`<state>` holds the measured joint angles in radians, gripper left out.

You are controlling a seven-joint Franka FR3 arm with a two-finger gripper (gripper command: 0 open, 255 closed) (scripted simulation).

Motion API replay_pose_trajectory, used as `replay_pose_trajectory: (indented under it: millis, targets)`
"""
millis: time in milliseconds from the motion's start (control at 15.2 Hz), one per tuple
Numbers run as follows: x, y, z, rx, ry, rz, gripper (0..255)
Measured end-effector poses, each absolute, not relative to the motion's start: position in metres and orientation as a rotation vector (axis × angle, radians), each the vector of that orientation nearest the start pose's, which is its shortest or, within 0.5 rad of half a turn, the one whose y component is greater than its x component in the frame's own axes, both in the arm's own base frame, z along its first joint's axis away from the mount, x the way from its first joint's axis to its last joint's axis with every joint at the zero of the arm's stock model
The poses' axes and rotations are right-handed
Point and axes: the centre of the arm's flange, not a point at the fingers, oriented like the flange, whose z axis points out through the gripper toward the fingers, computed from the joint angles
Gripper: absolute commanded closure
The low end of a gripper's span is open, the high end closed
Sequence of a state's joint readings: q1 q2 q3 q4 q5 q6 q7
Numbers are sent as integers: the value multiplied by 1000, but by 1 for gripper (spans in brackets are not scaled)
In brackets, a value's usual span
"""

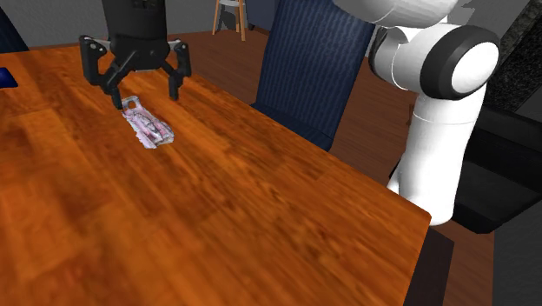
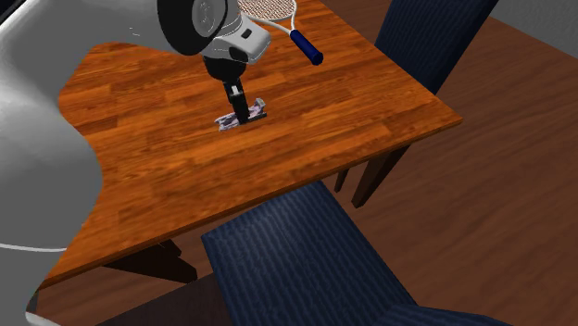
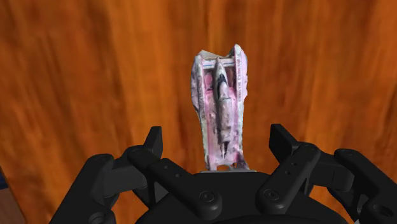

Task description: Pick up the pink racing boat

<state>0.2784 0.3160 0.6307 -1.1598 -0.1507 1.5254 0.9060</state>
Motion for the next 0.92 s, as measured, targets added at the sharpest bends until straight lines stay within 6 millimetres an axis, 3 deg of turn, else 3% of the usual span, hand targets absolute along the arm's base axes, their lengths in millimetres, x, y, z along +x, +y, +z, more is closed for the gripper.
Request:
replay_pose_trajectory:
  millis: [594,660,924]
  targets:
    - [461,446,617,-3032,85,-64,0]
    - [461,446,616,-3032,85,-64,255]
    - [461,446,615,-3031,85,-64,255]
